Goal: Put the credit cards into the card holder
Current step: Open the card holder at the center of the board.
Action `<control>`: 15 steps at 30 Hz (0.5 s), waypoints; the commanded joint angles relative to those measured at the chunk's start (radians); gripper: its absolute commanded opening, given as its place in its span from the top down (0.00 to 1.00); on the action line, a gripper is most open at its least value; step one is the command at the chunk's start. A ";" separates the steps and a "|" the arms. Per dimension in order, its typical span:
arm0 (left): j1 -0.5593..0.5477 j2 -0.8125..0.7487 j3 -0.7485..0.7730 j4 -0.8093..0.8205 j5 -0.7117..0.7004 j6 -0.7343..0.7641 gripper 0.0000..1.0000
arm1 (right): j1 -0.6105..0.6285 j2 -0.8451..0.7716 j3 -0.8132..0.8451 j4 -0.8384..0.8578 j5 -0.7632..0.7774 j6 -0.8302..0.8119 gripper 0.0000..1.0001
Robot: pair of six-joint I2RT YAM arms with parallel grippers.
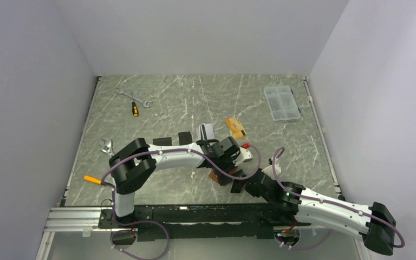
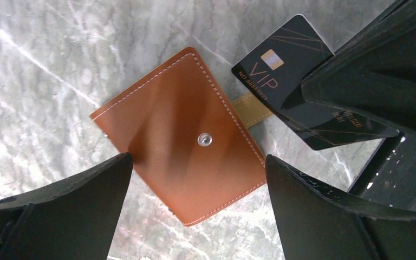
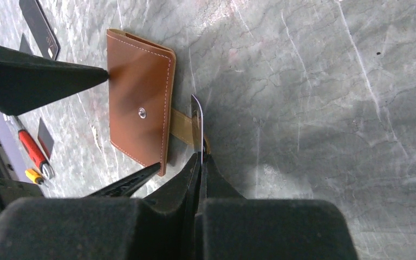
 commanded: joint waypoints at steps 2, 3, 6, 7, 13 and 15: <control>-0.028 0.055 0.022 0.042 -0.036 -0.017 0.01 | 0.002 -0.019 -0.053 -0.095 0.031 0.036 1.00; -0.028 0.064 0.021 0.043 -0.042 -0.010 0.01 | 0.001 -0.024 -0.057 -0.097 0.031 0.041 1.00; -0.027 0.075 0.015 0.054 -0.052 0.004 0.01 | 0.002 -0.041 -0.063 -0.114 0.034 0.053 1.00; -0.027 0.078 0.019 0.053 -0.053 0.008 0.01 | 0.002 -0.046 -0.064 -0.119 0.035 0.056 1.00; -0.042 0.078 0.034 0.043 -0.053 0.008 0.01 | 0.002 -0.040 -0.069 -0.118 0.032 0.069 1.00; -0.051 0.077 0.035 0.041 -0.053 0.005 0.01 | 0.001 -0.032 -0.073 -0.115 0.031 0.075 1.00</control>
